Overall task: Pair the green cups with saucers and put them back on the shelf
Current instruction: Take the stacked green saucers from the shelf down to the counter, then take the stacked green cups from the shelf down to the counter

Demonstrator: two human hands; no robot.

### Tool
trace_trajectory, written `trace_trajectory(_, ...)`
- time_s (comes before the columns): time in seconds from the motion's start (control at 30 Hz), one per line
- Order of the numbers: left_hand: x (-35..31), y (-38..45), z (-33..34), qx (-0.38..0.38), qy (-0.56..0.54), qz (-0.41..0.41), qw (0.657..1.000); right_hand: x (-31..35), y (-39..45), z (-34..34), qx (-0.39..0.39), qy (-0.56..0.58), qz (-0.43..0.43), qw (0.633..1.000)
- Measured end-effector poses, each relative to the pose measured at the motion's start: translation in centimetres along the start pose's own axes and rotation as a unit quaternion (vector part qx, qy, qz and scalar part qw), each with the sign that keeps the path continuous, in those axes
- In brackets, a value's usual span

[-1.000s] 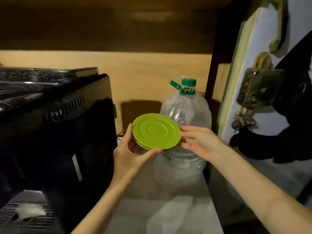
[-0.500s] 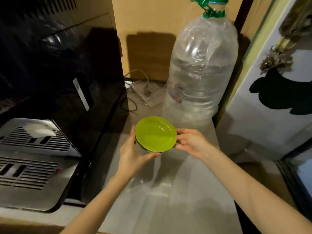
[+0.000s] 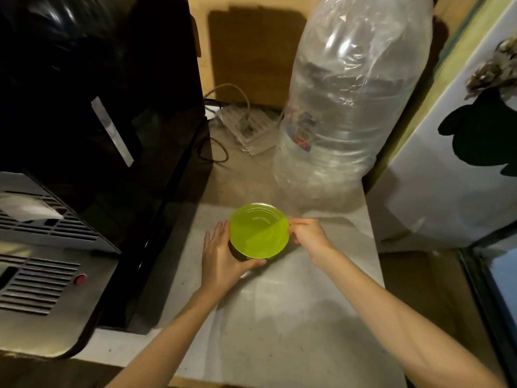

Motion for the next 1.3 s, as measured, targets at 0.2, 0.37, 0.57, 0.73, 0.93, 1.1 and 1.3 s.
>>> trace_trajectory(0.2, 1.1, 0.8, 0.2, 0.008, 0.029, -0.012, 0.999, -1.2, 1.7, 1.2, -0.005, -0.044, 0.014, 0.999)
trace_trajectory(0.37, 1.1, 0.9, 0.2, 0.02, 0.026, -0.005, 0.999, -1.3, 1.8, 1.4, 0.006, -0.056, 0.026, 0.998)
trace_trajectory(0.57, 1.9, 0.8, 0.5, 0.024, 0.037, -0.026, 0.999, -1.5, 1.8, 1.6, 0.001, -0.066, 0.015, 0.998)
trace_trajectory(0.73, 2.4, 1.0, 0.5, 0.038, 0.029, -0.035, 0.998, -1.3, 1.4, 1.6, 0.007, -0.107, -0.02, 0.994)
trace_trajectory(0.93, 2.1, 0.9, 0.4, 0.068, 0.083, -0.013, 0.994, -0.9, 0.9, 1.1, 0.054, -0.159, -0.053, 0.984)
trace_trajectory(1.1, -1.0, 3.0, 0.0, 0.137, 0.117, 0.02, 0.984, 0.6, 0.0, -1.1, 0.043, -0.205, -0.094, 0.973)
trace_trajectory(1.3, -9.1, 5.7, 0.2, 0.188, 0.041, 0.044, 0.98, 5.0, -2.5, -6.1, 0.035, -0.231, -0.167, 0.958)
Point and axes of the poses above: each hand's wrist, its own y-axis towards the middle knuckle, its own z-axis out of the palm, x = y × z, the point moved 4 cm from there along y, towards the middle knuckle, and after that the axes turned 14 degrees about -y, right-handed, at the moved point
